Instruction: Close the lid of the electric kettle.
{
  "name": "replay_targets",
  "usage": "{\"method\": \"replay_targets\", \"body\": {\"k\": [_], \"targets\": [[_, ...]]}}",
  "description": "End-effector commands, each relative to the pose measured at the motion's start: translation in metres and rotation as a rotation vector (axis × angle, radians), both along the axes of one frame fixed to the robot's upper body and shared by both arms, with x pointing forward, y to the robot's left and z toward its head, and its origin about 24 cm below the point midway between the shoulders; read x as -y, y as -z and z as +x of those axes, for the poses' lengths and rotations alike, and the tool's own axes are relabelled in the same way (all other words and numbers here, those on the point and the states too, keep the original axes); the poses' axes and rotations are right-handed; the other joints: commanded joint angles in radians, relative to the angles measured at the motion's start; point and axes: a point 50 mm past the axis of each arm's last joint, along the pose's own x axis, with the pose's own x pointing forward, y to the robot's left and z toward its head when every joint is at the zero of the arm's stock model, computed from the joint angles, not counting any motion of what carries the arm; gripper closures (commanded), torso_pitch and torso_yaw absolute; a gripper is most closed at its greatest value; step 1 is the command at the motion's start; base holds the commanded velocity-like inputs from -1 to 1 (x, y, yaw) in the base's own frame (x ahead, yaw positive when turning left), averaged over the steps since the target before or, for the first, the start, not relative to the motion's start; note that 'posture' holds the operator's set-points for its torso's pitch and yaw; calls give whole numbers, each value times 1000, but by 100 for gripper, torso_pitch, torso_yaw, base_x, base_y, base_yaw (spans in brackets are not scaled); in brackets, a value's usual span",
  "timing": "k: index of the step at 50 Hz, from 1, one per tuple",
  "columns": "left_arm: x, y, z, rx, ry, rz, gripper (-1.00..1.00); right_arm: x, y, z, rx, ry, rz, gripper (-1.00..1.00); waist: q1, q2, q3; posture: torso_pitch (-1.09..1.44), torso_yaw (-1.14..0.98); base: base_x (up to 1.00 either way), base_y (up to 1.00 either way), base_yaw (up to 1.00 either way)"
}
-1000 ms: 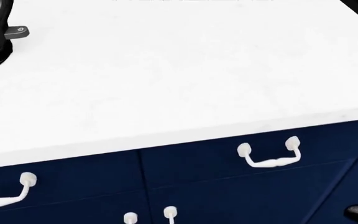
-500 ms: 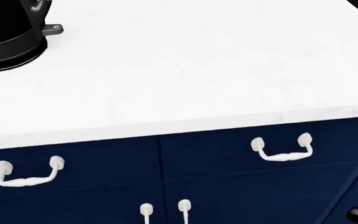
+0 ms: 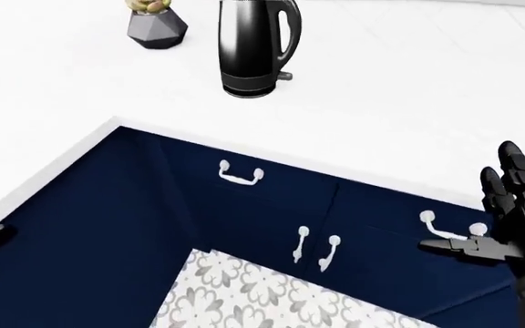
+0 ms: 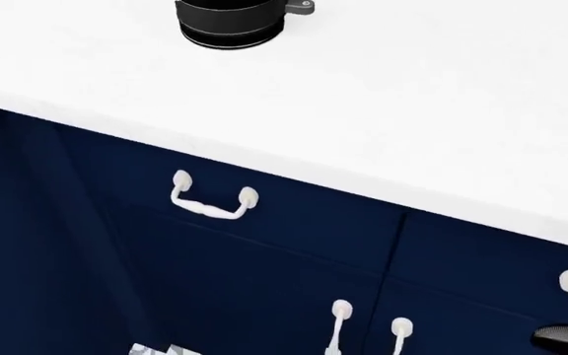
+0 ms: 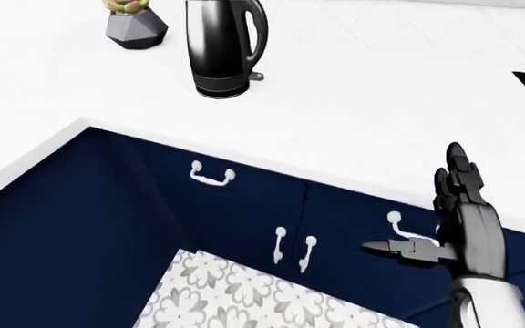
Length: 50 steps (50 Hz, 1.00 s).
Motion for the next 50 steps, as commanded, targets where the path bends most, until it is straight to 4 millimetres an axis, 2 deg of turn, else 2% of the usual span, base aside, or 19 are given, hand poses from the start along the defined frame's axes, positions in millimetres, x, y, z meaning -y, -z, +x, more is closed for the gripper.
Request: {"method": "replay_targets", "body": {"k": [1, 2, 3, 4, 6, 7, 12, 35, 50], "targets": [[6, -11, 2, 42, 35, 49, -100, 3, -12, -5, 44, 33, -45, -100, -3, 0, -12, 0, 0, 0, 0, 0], [6, -11, 2, 42, 35, 49, -100, 4, -12, -5, 48, 40, -40, -100, 3, -27, -23, 0, 0, 0, 0, 0], [6, -11, 1, 43, 34, 49, -100, 5, -12, -5, 48, 40, -38, -100, 5, -26, -17, 0, 0, 0, 0, 0], [6, -12, 1, 43, 34, 49, -100, 5, -11, -5, 50, 43, -37, -100, -3, -1, -20, 0, 0, 0, 0, 0], [6, -12, 1, 43, 35, 49, -100, 5, -12, -5, 48, 44, -39, -100, -7, 18, -32, 0, 0, 0, 0, 0], [6, -12, 2, 43, 35, 49, -100, 5, -11, -4, 50, 44, -34, -100, -13, 35, -43, 0, 0, 0, 0, 0], [6, -11, 2, 43, 34, 49, -100, 5, -10, -4, 44, 44, -37, -100, -22, 46, -44, 0, 0, 0, 0, 0], [7, -10, 3, 40, 39, 50, -100, 3, -9, -3, 18, 56, -59, -100, -23, 42, -58, 0, 0, 0, 0, 0], [6, -10, 3, 42, 38, 51, -100, 4, -9, -2, 9, 64, -75, -100, -23, 44, -55, 0, 0, 0, 0, 0]]}}
